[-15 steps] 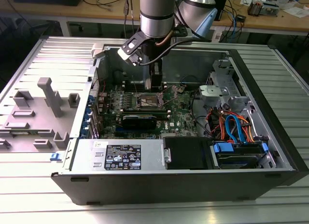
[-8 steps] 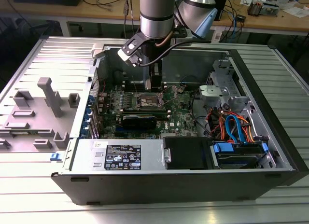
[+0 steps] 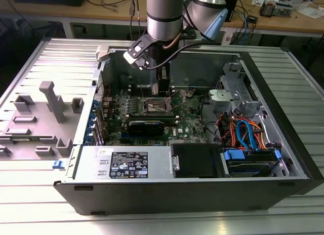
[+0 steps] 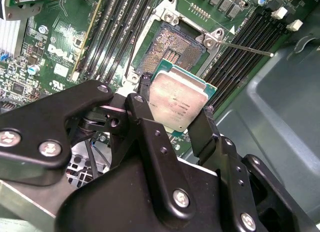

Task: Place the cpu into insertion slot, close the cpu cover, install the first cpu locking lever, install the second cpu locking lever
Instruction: 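Place the cpu into insertion slot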

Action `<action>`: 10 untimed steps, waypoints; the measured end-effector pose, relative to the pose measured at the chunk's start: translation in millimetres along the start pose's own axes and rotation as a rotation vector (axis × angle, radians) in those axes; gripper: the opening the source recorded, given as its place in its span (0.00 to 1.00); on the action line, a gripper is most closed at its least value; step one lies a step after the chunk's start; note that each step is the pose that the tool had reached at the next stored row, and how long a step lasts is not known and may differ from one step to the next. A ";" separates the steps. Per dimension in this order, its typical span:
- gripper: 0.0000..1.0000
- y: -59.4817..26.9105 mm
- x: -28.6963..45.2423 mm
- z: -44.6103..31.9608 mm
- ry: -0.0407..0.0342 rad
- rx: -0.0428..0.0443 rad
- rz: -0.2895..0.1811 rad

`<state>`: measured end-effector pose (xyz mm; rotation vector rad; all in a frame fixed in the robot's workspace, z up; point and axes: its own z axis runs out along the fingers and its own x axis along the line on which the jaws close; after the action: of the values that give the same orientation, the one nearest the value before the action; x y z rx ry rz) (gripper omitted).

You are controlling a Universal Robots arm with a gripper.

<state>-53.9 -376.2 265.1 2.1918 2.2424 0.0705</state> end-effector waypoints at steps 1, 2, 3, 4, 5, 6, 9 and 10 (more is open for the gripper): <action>0.55 0.0 -0.1 0.8 -0.0003 0.0001 0.000; 0.55 -0.1 -0.1 2.1 -0.0003 0.0002 0.000; 0.55 -0.2 -0.2 3.7 0.0003 0.0001 0.000; 0.55 -0.2 -0.2 5.6 0.0004 0.0001 0.000; 0.55 -0.3 -0.2 7.2 0.0004 0.0002 0.000; 0.55 -0.4 -0.3 9.4 0.0003 0.0002 0.000; 0.55 -0.6 -0.5 15.4 0.0003 0.0002 0.000; 0.55 -0.9 -0.6 17.7 0.0003 0.0001 0.000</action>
<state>-54.1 -376.3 247.4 2.1919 2.2427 0.0708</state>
